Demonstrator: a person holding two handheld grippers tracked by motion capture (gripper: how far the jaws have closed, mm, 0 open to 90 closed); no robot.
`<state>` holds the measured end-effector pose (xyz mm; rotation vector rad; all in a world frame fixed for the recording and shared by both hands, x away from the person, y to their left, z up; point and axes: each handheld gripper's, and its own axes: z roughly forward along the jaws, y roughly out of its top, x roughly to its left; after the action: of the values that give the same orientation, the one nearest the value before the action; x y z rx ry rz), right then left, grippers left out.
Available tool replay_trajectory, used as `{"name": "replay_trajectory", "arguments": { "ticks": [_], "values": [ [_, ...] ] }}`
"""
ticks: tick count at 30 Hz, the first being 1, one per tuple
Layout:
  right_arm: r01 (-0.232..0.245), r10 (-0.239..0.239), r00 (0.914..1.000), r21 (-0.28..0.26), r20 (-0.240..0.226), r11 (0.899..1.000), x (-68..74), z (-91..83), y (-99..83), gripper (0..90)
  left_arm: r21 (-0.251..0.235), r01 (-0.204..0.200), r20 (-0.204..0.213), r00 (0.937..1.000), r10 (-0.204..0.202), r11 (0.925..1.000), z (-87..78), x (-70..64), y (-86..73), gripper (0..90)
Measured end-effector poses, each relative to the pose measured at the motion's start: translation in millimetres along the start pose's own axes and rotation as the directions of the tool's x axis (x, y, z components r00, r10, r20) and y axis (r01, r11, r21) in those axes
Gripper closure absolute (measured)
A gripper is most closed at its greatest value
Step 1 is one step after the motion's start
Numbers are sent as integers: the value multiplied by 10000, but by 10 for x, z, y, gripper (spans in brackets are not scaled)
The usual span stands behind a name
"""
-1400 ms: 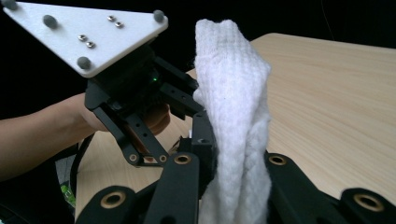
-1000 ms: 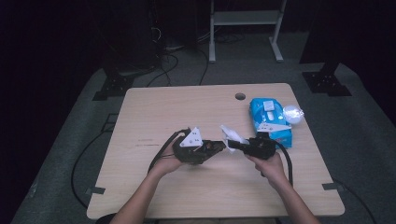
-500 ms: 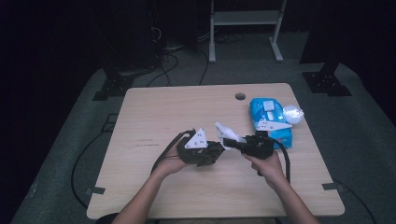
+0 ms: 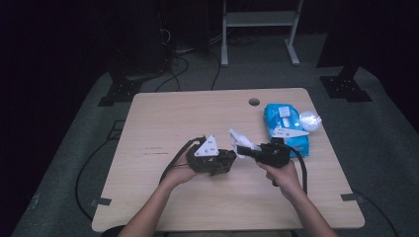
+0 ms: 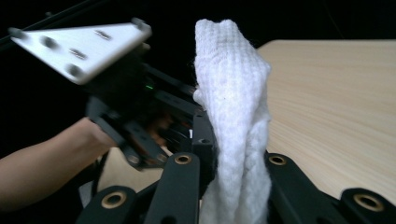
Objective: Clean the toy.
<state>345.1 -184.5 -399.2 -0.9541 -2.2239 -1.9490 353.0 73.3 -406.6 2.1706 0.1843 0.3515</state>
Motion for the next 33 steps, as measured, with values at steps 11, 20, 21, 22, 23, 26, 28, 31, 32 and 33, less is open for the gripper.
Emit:
{"name": "replay_trajectory", "arguments": {
  "ticks": [11,20,21,22,23,26,28,31,32,33],
  "values": [
    [-615,586,9973,688,442,9957,-203,14,-184,814,-158,178,9,9998,-178,9997,-40,31,-13,629],
    [-149,144,9998,484,105,9987,-33,12,-74,815,-671,19,197,9998,-6,9977,24,-36,83,644],
    [50,-55,9999,505,104,9987,14,24,-57,815,-536,-105,107,9999,111,9985,38,-45,87,648],
    [151,-160,9997,544,157,9984,34,37,-56,815,-490,-155,21,9999,157,9987,52,-56,83,648],
    [306,-321,9992,641,221,9975,40,55,-59,815,-360,-145,44,9999,147,9992,69,-51,65,650],
    [356,-392,9986,994,346,9944,31,122,-94,814,-218,86,75,9999,-84,9997,98,-41,-34,656],
    [428,-494,9973,1146,549,9925,8,139,-101,814,-201,284,60,9996,-283,9994,117,-19,-100,657],
    [690,-861,9899,1474,1129,9867,-32,145,-113,813,-88,620,139,9980,-619,9980,164,8,-198,659],
    [682,-886,9885,1622,1222,9844,-50,155,-126,813,18,640,168,9978,-640,9979,175,11,-220,659],
    [716,-958,9866,1773,1322,9816,-55,163,-135,813,172,632,180,9978,-635,9979,187,13,-245,660]
  ]
}}
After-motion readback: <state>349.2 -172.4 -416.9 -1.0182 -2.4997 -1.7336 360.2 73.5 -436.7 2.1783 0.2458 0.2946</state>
